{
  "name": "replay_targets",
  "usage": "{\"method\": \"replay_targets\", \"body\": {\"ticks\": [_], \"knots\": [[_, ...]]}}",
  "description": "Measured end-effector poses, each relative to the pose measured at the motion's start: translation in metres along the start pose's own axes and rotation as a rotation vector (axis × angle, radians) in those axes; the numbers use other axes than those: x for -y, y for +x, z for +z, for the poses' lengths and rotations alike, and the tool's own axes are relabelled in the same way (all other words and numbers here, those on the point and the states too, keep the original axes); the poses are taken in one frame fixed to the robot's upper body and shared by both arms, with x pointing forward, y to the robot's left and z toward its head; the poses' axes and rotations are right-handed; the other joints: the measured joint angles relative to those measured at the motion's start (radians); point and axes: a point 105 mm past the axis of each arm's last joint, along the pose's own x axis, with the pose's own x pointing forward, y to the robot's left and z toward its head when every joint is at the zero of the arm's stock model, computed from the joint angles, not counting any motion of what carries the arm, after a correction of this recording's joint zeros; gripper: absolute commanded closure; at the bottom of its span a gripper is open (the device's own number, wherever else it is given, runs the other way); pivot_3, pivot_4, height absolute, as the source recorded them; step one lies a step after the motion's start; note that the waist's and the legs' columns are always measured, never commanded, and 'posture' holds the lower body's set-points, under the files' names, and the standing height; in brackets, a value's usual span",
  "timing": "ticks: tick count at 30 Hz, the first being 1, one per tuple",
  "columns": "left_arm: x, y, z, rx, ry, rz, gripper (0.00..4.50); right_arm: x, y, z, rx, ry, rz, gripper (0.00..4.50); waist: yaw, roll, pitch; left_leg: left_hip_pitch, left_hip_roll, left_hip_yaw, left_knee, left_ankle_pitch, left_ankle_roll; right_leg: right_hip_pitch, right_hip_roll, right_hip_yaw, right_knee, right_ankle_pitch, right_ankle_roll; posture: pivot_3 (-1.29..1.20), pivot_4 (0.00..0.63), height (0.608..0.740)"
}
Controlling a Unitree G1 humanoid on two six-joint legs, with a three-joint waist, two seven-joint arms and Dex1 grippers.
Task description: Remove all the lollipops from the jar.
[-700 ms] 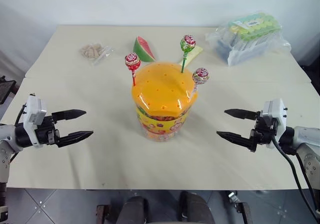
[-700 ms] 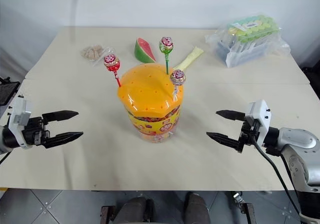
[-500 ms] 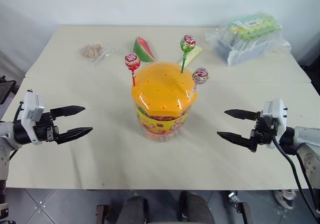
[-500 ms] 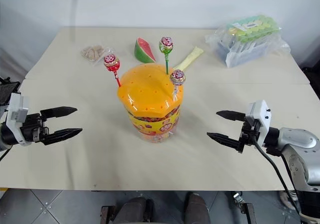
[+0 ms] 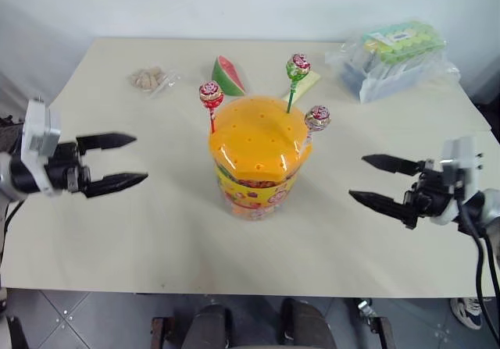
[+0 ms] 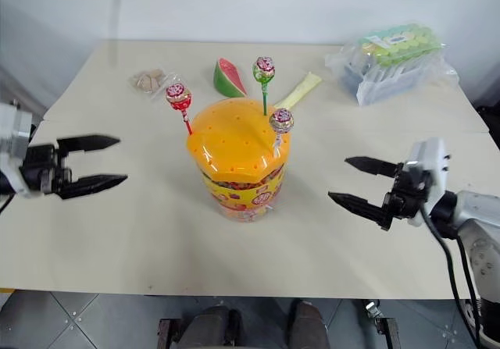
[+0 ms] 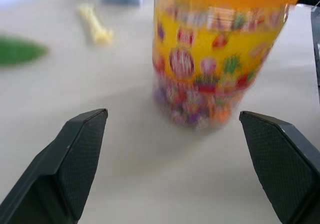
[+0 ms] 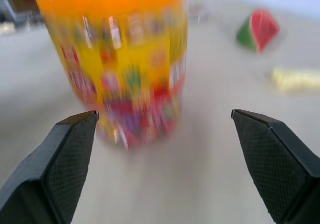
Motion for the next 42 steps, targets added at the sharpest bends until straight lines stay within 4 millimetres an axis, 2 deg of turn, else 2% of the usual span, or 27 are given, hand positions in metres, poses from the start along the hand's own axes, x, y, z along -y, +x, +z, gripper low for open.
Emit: {"method": "replay_targets", "body": {"ticks": [2,7,14,17,23,30,36,42], "knots": [[0.002,0.011,0.013,0.050,0.035,-0.066,0.00,-0.006,-0.001,0.010,0.021,-0.007,-0.004,0.03,-0.001,0.000,0.000,0.000,0.000,0.000,0.000,0.000,0.000,0.001,0.000,0.000,0.000,0.000,0.000,0.00,0.150,0.740],[0.006,0.047,0.029,0.160,0.069,-0.230,0.00,-0.012,-0.001,0.012,0.036,0.033,-0.029,0.03,-0.001,-0.001,0.000,0.000,-0.001,0.001,0.001,0.000,0.001,0.001,0.000,0.001,0.000,0.000,0.001,0.00,0.150,0.740],[0.002,0.075,0.046,0.277,0.091,-0.370,0.00,-0.021,-0.003,0.022,0.061,0.013,-0.066,0.03,-0.002,-0.002,0.001,0.000,-0.001,0.002,0.001,0.000,0.001,0.001,0.001,0.001,-0.001,0.001,0.001,0.00,0.150,0.740],[0.002,0.085,0.044,0.297,0.081,-0.414,0.56,-0.024,-0.003,0.018,0.053,0.021,-0.086,0.00,-0.002,-0.002,0.001,0.000,-0.001,0.002,0.001,0.000,0.001,0.001,0.001,0.001,-0.001,0.001,0.001,0.00,0.150,0.740],[-0.003,0.094,0.034,0.287,0.045,-0.438,2.44,-0.029,-0.010,0.023,0.065,0.011,-0.145,0.00,-0.002,-0.003,0.001,-0.001,-0.001,0.002,0.001,0.000,0.001,0.001,0.001,0.001,-0.001,0.001,0.001,0.00,0.150,0.740],[-0.007,0.102,0.048,0.316,0.068,-0.452,4.48,-0.038,-0.013,0.033,0.092,-0.007,-0.175,0.00,0.001,-0.004,0.002,-0.001,-0.001,0.001,0.002,0.000,0.001,0.001,0.001,0.001,-0.001,0.001,0.002,0.00,0.150,0.740],[-0.009,0.109,0.061,0.361,0.067,-0.473,4.48,-0.050,-0.013,0.038,0.115,0.009,-0.160,0.00,0.003,-0.006,0.003,-0.001,-0.001,0.001,0.002,0.000,0.002,0.001,0.000,0.001,-0.002,0.001,0.002,0.00,0.150,0.740],[-0.016,0.104,0.085,0.418,0.103,-0.440,4.48,-0.057,-0.015,0.044,0.104,0.000,-0.108,0.00,-0.002,-0.007,0.004,-0.001,-0.001,0.001,0.002,0.000,0.002,0.001,0.001,0.001,-0.002,0.001,0.003,0.00,0.150,0.740]]}}
